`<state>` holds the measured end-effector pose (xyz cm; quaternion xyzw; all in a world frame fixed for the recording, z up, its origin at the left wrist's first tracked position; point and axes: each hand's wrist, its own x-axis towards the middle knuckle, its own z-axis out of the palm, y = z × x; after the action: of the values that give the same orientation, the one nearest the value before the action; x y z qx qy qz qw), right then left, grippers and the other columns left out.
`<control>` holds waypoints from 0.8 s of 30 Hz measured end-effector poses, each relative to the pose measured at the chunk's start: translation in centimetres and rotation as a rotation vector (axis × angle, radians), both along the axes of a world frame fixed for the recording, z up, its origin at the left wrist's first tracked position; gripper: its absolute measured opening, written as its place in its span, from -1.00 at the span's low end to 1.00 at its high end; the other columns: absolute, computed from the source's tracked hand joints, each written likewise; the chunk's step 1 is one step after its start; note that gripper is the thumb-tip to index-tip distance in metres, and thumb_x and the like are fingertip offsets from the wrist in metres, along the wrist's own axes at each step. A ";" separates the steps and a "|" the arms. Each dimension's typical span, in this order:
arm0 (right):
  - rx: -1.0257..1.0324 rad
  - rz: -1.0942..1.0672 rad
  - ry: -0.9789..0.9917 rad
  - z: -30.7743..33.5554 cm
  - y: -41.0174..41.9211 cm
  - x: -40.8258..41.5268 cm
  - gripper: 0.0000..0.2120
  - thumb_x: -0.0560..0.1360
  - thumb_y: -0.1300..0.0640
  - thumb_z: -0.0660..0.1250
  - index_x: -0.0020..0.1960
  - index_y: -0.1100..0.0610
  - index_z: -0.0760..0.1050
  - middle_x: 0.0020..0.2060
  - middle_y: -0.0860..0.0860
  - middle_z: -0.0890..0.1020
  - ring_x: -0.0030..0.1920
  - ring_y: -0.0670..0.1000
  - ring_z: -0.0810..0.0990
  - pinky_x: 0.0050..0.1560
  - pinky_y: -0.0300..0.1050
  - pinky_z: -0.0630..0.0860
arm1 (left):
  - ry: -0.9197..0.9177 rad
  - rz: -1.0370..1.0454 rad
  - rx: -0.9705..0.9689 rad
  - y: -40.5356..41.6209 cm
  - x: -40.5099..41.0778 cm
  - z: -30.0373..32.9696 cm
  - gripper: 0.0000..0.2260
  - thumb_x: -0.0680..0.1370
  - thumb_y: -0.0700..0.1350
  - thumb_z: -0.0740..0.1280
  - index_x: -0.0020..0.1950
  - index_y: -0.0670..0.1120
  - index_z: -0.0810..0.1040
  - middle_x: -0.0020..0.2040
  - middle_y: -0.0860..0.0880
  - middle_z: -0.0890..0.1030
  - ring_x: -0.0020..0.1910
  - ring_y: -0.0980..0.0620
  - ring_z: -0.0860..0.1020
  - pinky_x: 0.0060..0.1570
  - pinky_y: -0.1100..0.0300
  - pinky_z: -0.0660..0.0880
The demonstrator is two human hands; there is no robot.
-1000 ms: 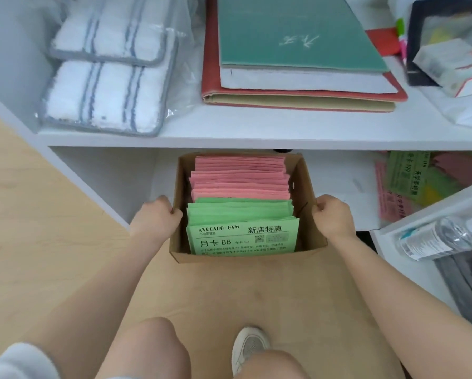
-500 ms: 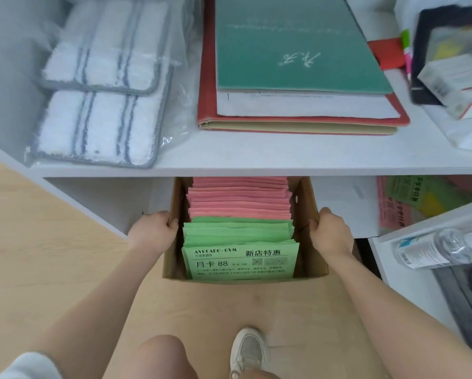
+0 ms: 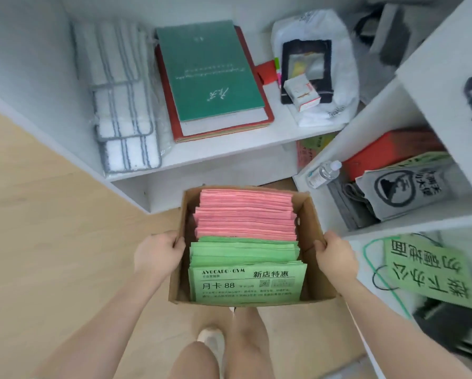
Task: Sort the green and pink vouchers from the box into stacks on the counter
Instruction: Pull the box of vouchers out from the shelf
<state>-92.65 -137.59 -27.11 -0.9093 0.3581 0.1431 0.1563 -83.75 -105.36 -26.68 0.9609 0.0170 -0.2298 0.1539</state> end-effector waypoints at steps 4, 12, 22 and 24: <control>-0.026 -0.093 -0.057 11.4 -0.8 -8.0 -0.82 0.54 0.13 0.21 -0.16 0.21 0.32 -0.20 0.22 0.56 -0.11 0.26 0.55 -0.26 -0.03 0.36 | -0.035 -0.161 -0.030 -2.4 -3.6 10.8 -0.68 0.56 0.00 0.17 -0.37 -0.07 0.31 -0.15 -0.17 0.61 -0.07 -0.20 0.55 -0.20 0.12 0.43; -0.175 -0.493 -0.262 28.6 -2.4 -26.1 -0.83 0.53 0.08 0.23 -0.14 0.17 0.41 -0.24 0.13 0.58 -0.24 0.18 0.49 -0.31 -0.09 0.36 | -0.304 -0.544 -0.194 -10.9 -11.6 29.1 -0.67 0.56 -0.05 0.19 -0.39 -0.11 0.31 -0.31 -0.13 0.49 -0.17 -0.20 0.51 -0.31 0.11 0.31; -0.432 -0.773 -0.348 40.1 -4.2 -50.4 -0.83 0.52 0.11 0.25 -0.16 0.21 0.44 -0.29 0.13 0.51 -0.22 0.16 0.44 -0.29 -0.07 0.28 | -0.445 -0.950 -0.404 -22.4 -28.7 37.5 -0.65 0.51 -0.10 0.22 -0.47 -0.10 0.27 -0.47 -0.01 0.31 -0.29 -0.13 0.36 -0.36 0.12 0.20; -0.459 -0.818 -0.350 40.8 -4.4 -55.8 -0.82 0.52 0.10 0.26 -0.19 0.19 0.43 -0.28 0.15 0.53 -0.21 0.19 0.47 -0.29 -0.07 0.26 | -0.446 -1.002 -0.436 -24.2 -33.2 38.0 -0.66 0.50 -0.09 0.22 -0.47 -0.10 0.28 -0.47 -0.02 0.34 -0.30 -0.13 0.37 -0.38 0.12 0.18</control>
<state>-148.43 -141.95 13.72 -0.7156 0.6762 -0.1670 0.0533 -116.95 -129.51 11.32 0.8231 -0.5192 -0.0648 0.2205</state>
